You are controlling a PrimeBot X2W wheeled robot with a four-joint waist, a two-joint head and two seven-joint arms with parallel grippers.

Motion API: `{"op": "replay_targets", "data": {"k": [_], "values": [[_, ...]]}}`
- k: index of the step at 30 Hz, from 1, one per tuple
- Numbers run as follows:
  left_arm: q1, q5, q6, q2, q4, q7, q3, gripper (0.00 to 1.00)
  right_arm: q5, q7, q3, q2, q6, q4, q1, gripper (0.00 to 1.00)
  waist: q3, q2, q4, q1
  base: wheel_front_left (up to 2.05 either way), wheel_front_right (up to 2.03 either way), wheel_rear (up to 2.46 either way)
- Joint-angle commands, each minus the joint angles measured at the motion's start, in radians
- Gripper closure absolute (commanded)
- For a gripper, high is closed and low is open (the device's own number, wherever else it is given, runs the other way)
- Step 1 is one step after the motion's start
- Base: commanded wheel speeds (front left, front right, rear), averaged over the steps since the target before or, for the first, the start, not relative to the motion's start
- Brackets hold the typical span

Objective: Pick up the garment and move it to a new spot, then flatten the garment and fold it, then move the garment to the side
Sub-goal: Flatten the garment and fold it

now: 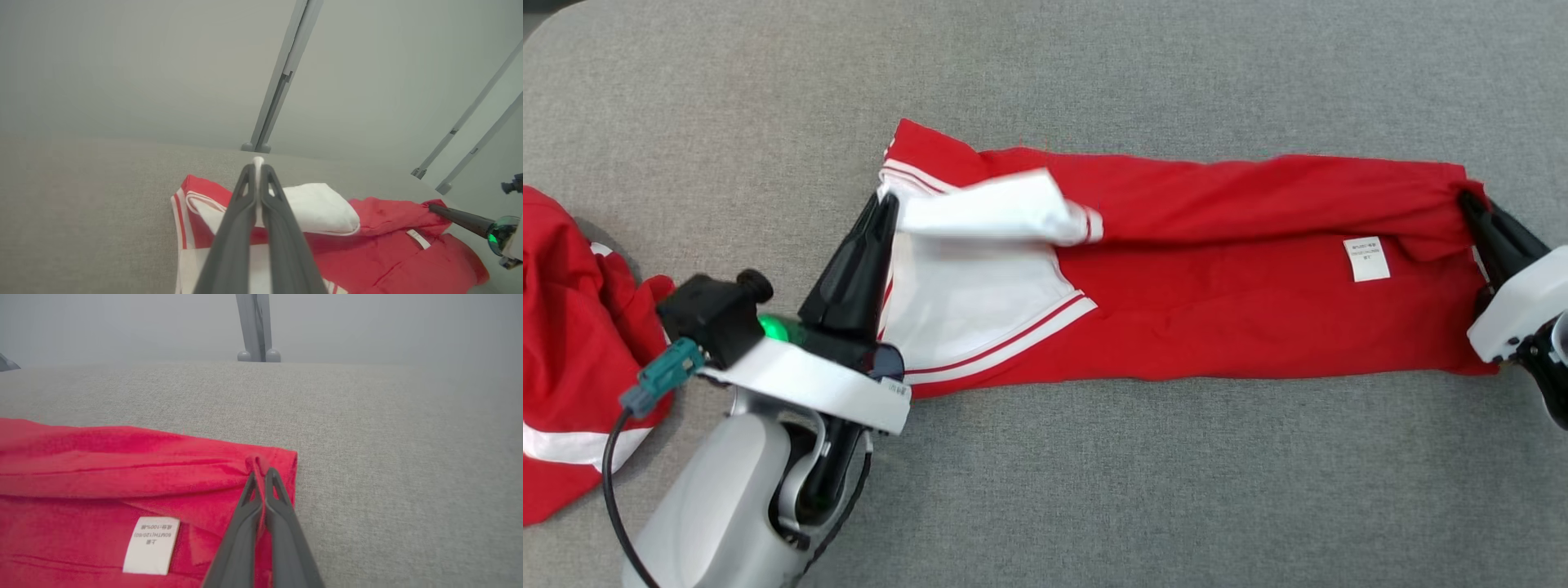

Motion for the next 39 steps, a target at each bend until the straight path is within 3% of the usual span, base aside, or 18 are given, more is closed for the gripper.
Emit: {"op": "replay_targets", "data": {"k": [1,13,23,24,26,27,28,31,32,39], "values": [[0.015,-0.008,0.007,0.012,-0.009,0.002,0.006,1.0,0.008,-0.011,0.007,-0.012,0.0,-0.002,0.017,1.0,0.001,0.0,0.0,0.0,0.0,0.0,0.0],[0.154,-0.042,0.046,-0.002,-0.065,0.0,-0.004,1.0,0.046,-0.052,0.048,-0.008,0.0,0.009,0.075,1.0,-0.009,0.0,-0.013,0.0,0.0,0.0,0.0],[0.192,-0.035,0.065,-0.011,-0.012,-0.009,-0.015,1.0,0.075,-0.063,0.081,0.005,0.0,0.052,0.098,1.0,-0.02,0.0,-0.011,0.0,0.0,0.0,0.0],[0.191,-0.04,0.067,-0.016,-0.001,-0.008,-0.014,1.0,0.076,-0.064,0.085,0.009,0.0,0.057,0.097,0.95,-0.02,0.0,-0.011,0.0,0.0,0.0,0.0],[0.184,-0.039,0.069,-0.017,0.024,-0.002,-0.02,1.0,0.082,-0.066,0.092,0.014,0.0,0.068,0.095,0.51,-0.022,0.0,-0.011,0.0,0.0,0.0,0.0],[0.179,-0.041,0.07,-0.021,0.037,-0.002,-0.022,1.0,0.085,-0.067,0.095,0.017,0.0,0.073,0.095,0.02,-0.023,0.0,-0.01,0.0,0.0,0.0,0.0],[0.173,-0.044,0.067,-0.028,0.05,0.0,-0.025,1.0,0.088,-0.069,0.098,0.02,0.0,0.077,0.096,0.0,-0.025,0.0,-0.009,0.0,0.0,0.0,0.0],[0.154,-0.051,0.058,-0.043,0.096,0.011,-0.033,0.42,0.095,-0.076,0.101,0.029,0.0,0.078,0.098,0.0,-0.037,0.0,-0.009,0.0,0.0,0.0,0.0],[0.146,-0.056,0.063,-0.053,0.124,0.011,-0.036,0.03,0.093,-0.083,0.098,0.032,0.0,0.076,0.097,0.0,-0.049,0.0,-0.012,0.0,0.0,0.0,0.0],[0.146,-0.029,0.103,-0.068,0.17,-0.026,-0.014,0.0,0.032,-0.091,0.038,0.044,0.0,0.041,0.089,0.0,-0.104,0.0,-0.028,0.0,0.0,0.0,0.0]]}}
